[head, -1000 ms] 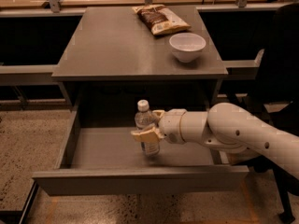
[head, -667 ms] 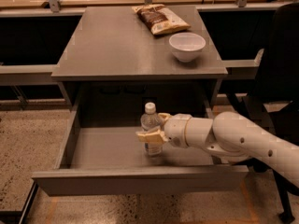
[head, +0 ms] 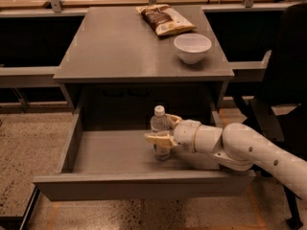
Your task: Place blue plastic bottle into top drawer
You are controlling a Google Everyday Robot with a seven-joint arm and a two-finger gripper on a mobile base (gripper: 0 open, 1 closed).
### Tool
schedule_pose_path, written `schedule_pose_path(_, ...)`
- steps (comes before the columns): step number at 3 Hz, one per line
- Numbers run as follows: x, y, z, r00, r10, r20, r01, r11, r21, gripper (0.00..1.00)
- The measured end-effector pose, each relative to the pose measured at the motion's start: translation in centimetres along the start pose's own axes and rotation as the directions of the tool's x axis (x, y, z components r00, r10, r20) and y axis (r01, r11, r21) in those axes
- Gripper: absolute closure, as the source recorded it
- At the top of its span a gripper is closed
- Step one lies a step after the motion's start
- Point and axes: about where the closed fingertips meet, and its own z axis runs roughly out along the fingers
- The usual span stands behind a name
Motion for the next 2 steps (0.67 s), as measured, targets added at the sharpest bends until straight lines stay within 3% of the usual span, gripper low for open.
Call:
schedule_pose_path(1, 0.02, 0.11, 0.12, 1.000, 0.001, 0.000, -0.001, 1.0000, -0.003, 0.00)
schedule_pose_path(2, 0.01, 0.12, 0.13, 1.000, 0.001, 0.000, -0.001, 1.0000, -0.003, 0.00)
